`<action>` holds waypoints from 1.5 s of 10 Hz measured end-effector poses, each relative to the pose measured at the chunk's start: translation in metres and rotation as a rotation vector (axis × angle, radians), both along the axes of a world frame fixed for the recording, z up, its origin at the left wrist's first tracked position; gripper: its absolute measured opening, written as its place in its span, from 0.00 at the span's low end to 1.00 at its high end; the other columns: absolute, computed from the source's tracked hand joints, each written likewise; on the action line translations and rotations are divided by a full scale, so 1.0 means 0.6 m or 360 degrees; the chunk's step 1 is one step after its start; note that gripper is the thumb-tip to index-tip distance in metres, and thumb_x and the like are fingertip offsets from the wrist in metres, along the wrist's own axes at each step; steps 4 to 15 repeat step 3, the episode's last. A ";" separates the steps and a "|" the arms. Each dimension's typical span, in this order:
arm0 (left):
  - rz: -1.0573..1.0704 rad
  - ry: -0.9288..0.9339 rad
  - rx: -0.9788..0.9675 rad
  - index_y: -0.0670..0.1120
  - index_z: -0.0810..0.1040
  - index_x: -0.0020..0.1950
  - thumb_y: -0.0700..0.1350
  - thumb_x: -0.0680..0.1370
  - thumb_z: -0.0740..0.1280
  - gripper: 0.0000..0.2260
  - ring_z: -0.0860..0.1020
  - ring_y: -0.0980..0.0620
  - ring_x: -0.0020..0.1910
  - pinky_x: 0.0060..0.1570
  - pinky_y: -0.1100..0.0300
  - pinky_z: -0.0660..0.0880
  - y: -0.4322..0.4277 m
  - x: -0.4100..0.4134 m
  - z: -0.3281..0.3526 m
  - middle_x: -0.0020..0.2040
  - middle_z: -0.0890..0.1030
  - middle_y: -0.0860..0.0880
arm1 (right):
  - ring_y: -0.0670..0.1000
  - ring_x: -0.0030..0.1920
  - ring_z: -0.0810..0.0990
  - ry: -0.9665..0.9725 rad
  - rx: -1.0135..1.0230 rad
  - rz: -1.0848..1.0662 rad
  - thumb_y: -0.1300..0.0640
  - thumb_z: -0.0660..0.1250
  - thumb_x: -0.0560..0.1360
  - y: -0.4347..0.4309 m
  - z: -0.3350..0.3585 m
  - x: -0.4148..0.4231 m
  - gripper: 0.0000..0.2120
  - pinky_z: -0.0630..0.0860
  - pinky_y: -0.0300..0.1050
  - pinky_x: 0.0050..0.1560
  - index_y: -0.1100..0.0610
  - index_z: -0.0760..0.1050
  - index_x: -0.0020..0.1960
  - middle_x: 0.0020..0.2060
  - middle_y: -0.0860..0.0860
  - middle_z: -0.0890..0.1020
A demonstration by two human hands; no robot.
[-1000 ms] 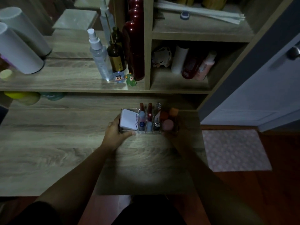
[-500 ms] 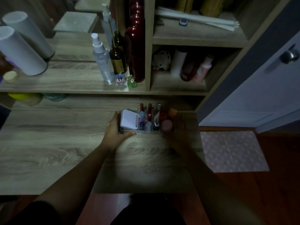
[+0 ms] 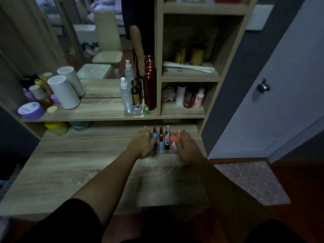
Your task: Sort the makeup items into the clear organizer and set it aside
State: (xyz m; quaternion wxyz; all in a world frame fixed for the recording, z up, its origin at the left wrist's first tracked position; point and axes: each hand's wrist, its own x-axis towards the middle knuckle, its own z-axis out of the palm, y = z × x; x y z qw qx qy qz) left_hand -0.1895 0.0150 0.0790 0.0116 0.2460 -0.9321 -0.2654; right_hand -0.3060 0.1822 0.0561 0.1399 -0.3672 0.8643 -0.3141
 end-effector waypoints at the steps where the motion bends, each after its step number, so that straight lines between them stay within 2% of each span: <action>1: -0.0156 -0.0157 -0.0185 0.42 0.49 0.77 0.53 0.82 0.52 0.27 0.49 0.44 0.78 0.76 0.48 0.51 0.034 -0.032 0.035 0.79 0.50 0.42 | 0.55 0.76 0.53 0.0126 0.0329 -0.0094 0.50 0.48 0.82 0.027 0.033 0.007 0.26 0.51 0.52 0.76 0.61 0.51 0.76 0.77 0.58 0.55; 3: -0.0426 -0.0148 -0.0346 0.41 0.49 0.77 0.55 0.81 0.51 0.29 0.51 0.44 0.77 0.77 0.48 0.51 0.113 -0.112 0.084 0.79 0.51 0.42 | 0.54 0.77 0.48 0.0205 0.0522 -0.0390 0.50 0.44 0.82 0.098 0.089 -0.012 0.27 0.46 0.51 0.76 0.62 0.45 0.76 0.77 0.57 0.49; 15: -0.0426 -0.0148 -0.0346 0.41 0.49 0.77 0.55 0.81 0.51 0.29 0.51 0.44 0.77 0.77 0.48 0.51 0.113 -0.112 0.084 0.79 0.51 0.42 | 0.54 0.77 0.48 0.0205 0.0522 -0.0390 0.50 0.44 0.82 0.098 0.089 -0.012 0.27 0.46 0.51 0.76 0.62 0.45 0.76 0.77 0.57 0.49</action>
